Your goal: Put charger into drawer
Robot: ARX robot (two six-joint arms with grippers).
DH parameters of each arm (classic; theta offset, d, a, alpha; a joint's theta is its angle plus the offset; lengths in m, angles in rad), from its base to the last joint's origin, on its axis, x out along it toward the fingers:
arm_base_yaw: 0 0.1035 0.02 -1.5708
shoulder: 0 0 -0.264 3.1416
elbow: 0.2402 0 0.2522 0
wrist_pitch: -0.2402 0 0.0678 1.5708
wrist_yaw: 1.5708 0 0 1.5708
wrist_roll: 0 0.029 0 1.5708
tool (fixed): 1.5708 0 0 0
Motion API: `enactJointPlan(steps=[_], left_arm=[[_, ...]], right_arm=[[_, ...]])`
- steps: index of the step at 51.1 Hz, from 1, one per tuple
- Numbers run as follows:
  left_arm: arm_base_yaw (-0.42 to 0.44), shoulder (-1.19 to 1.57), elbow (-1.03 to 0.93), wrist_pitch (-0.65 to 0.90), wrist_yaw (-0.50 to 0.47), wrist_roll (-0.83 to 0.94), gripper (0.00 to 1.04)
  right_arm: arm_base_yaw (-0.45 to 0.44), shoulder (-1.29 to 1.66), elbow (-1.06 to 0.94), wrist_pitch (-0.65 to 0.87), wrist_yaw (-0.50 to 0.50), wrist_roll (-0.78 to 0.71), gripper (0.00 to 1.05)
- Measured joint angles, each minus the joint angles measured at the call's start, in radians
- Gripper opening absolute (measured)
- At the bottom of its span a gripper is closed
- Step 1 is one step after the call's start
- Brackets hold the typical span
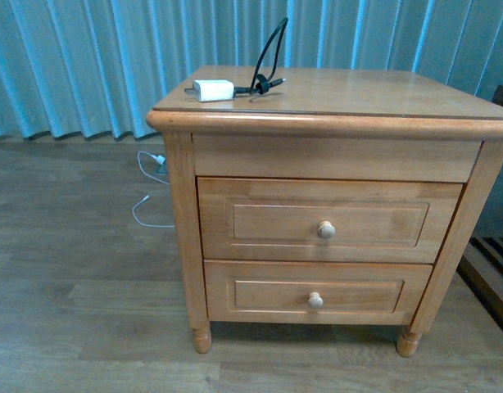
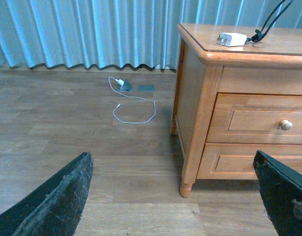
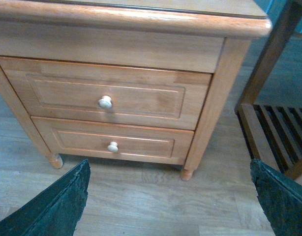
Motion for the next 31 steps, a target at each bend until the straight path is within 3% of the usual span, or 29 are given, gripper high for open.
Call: enactJointPlan(steps=[11, 31], left_arm=[[0.000, 0.000, 0.000, 0.000, 0.000, 0.000, 0.99], [0.000, 0.000, 0.000, 0.000, 0.000, 0.000, 0.99]], right_arm=[[0.042, 0.548, 0.249, 0.213, 0.000, -0.027, 0.97], [0.082, 1.073, 0.699, 0.226, 0.052, 0.022, 0.97]])
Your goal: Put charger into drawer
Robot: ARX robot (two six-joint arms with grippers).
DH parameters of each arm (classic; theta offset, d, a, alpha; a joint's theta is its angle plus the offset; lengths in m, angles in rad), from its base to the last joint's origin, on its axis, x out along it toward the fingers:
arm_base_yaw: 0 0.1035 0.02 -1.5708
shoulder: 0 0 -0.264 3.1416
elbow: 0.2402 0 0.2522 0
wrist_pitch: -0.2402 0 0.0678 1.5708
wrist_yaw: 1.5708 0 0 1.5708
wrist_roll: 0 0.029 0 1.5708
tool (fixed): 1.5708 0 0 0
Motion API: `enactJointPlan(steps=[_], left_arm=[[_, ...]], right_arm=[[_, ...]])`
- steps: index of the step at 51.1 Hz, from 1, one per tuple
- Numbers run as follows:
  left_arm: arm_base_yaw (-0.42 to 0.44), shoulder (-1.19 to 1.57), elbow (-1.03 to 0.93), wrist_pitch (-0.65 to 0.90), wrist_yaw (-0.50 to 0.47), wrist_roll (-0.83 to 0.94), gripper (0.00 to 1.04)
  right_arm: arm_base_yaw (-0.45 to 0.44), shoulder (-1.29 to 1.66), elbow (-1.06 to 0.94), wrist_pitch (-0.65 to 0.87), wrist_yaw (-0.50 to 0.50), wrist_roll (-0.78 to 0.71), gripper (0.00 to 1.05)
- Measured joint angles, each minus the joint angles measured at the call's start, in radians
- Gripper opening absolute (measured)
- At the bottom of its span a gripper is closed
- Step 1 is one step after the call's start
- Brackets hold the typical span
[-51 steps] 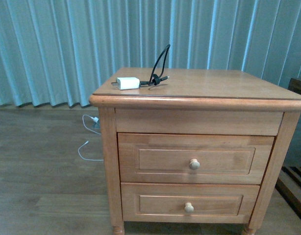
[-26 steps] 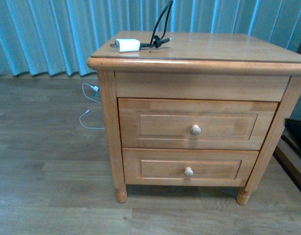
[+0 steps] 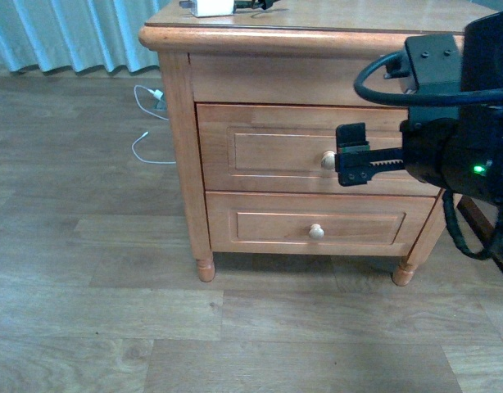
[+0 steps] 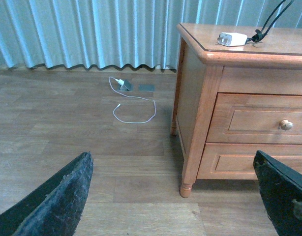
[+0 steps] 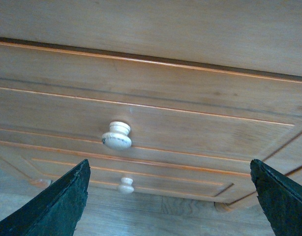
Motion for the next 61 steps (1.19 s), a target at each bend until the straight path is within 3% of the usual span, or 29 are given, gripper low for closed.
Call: enactJointPlan(steps=[28, 58, 61], left_arm=[[0.000, 0.000, 0.000, 0.000, 0.000, 0.000, 0.99], [0.000, 0.000, 0.000, 0.000, 0.000, 0.000, 0.99], [0.000, 0.000, 0.000, 0.000, 0.000, 0.000, 0.99]], right_arm=[[0.015, 0.264, 0.293, -0.076, 0.017, 0.056, 0.97], [0.029, 0.297, 0.314, -0.042, 0.034, 0.110, 0.97], [0.029, 0.297, 0.313, -0.040, 0.037, 0.110, 0.92]])
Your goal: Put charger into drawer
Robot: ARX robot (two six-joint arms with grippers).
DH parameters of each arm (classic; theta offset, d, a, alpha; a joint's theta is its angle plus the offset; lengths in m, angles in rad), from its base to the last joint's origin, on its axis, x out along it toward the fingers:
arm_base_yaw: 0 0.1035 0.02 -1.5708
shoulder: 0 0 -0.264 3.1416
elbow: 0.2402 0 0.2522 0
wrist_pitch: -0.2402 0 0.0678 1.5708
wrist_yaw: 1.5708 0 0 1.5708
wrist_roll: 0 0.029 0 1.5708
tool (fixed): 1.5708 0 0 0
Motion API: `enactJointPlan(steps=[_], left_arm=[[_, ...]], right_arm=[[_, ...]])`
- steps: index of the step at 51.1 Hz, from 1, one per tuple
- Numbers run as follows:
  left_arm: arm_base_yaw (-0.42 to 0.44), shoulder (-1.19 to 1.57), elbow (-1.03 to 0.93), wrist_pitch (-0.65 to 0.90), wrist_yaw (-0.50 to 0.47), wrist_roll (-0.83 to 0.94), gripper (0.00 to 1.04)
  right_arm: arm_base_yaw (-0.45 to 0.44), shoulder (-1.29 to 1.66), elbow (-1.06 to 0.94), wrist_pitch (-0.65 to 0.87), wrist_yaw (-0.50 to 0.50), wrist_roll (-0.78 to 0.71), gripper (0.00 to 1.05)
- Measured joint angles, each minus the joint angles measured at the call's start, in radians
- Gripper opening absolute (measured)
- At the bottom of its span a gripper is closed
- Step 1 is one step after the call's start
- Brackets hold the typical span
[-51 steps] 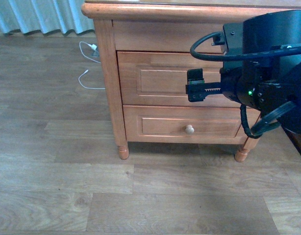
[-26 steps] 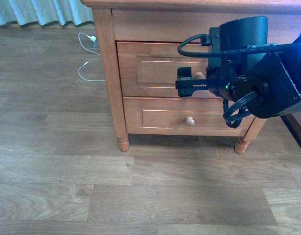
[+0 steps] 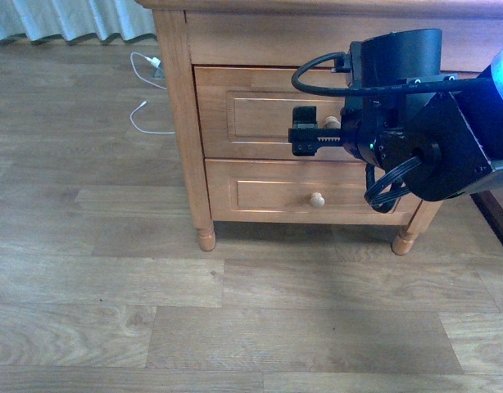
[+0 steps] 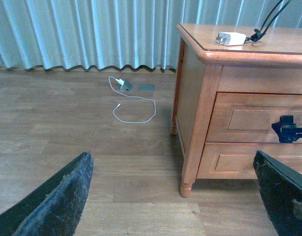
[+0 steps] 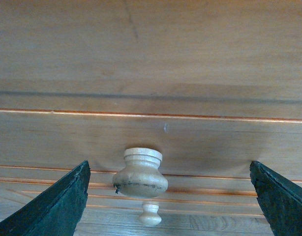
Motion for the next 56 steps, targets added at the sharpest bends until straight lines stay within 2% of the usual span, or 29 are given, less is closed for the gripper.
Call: enactJointPlan(steps=[24, 37, 56], left_arm=[[0.000, 0.000, 0.000, 0.000, 0.000, 0.000, 0.99], [0.000, 0.000, 0.000, 0.000, 0.000, 0.000, 0.99], [0.000, 0.000, 0.000, 0.000, 0.000, 0.000, 0.99]], right_arm=[[0.009, -0.010, -0.009, 0.006, -0.022, -0.008, 0.25], [0.009, -0.065, -0.079, -0.018, -0.055, 0.008, 0.22], [0.037, -0.380, -0.440, -0.200, -0.153, 0.057, 0.21]])
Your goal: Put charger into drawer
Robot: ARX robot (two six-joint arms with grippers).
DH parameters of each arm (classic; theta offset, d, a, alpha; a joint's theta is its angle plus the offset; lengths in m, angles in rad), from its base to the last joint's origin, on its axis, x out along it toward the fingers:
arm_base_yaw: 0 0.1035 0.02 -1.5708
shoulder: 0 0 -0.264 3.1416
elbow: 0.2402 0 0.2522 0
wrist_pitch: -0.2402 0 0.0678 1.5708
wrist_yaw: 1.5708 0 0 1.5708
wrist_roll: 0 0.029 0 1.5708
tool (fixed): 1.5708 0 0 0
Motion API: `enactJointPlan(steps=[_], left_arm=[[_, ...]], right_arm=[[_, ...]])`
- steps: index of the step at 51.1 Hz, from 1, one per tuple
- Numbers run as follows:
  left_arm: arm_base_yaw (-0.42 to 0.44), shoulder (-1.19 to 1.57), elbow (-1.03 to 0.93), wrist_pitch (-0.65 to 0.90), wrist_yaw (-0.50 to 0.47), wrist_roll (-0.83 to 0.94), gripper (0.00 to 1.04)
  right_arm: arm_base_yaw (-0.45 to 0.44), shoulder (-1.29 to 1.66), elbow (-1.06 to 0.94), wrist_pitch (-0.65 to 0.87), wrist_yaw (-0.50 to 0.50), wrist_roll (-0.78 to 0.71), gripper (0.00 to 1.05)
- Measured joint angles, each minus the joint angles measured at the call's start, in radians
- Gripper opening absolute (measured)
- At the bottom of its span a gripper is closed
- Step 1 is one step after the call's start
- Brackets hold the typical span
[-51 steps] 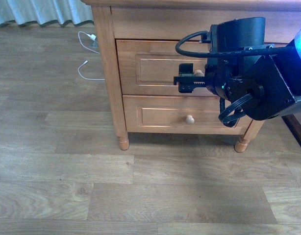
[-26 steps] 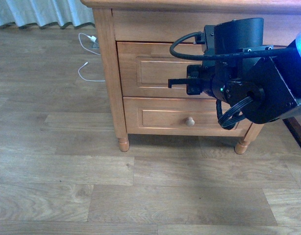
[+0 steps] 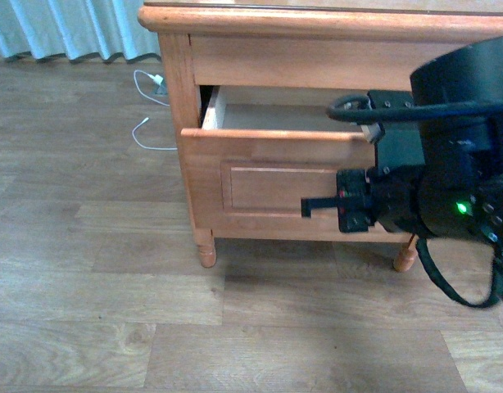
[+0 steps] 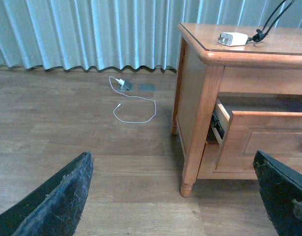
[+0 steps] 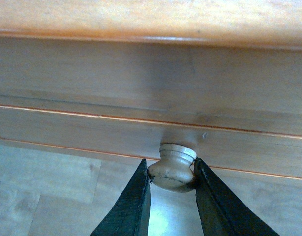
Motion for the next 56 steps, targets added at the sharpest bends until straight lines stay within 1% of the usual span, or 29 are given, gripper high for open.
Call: enactJointPlan(steps=[6, 13, 20, 26, 28, 32, 38, 39, 40, 44, 47, 56], left_arm=[[0.000, 0.000, 0.000, 0.000, 0.000, 0.000, 0.99], [0.000, 0.000, 0.000, 0.000, 0.000, 0.000, 0.99], [0.000, 0.000, 0.000, 0.000, 0.000, 0.000, 0.99], [0.000, 0.000, 0.000, 0.000, 0.000, 0.000, 0.99], [0.000, 0.000, 0.000, 0.000, 0.000, 0.000, 0.99], [0.000, 0.000, 0.000, 0.000, 0.000, 0.000, 0.99], [0.000, 0.000, 0.000, 0.000, 0.000, 0.000, 0.99], [0.000, 0.000, 0.000, 0.000, 0.000, 0.000, 0.99], [0.000, 0.000, 0.000, 0.000, 0.000, 0.000, 0.99], [0.000, 0.000, 0.000, 0.000, 0.000, 0.000, 0.99], [0.000, 0.000, 0.000, 0.000, 0.000, 0.000, 0.99], [0.000, 0.000, 0.000, 0.000, 0.000, 0.000, 0.99]], right_arm=[[0.019, -0.102, -0.121, -0.025, -0.043, -0.002, 0.21], [0.042, -0.176, -0.209, -0.036, -0.060, -0.011, 0.21], [0.048, -0.215, -0.244, -0.026, -0.049, -0.009, 0.43], [0.040, -0.289, -0.274, -0.041, -0.049, -0.002, 0.59], [0.031, -0.334, -0.288, -0.055, -0.051, 0.001, 0.66], [0.011, -0.413, -0.308, -0.090, -0.056, 0.007, 0.77], [-0.041, -0.573, -0.333, -0.174, -0.075, 0.009, 0.96], [-0.046, -0.588, -0.335, -0.183, -0.077, 0.009, 0.98], [-0.056, -0.618, -0.338, -0.200, -0.081, 0.009, 0.99], [-0.098, -0.732, -0.351, -0.268, -0.099, -0.002, 0.96], [-0.133, -0.838, -0.369, -0.314, -0.130, -0.028, 0.97], [-0.203, -1.034, -0.416, -0.420, -0.202, -0.090, 0.97]])
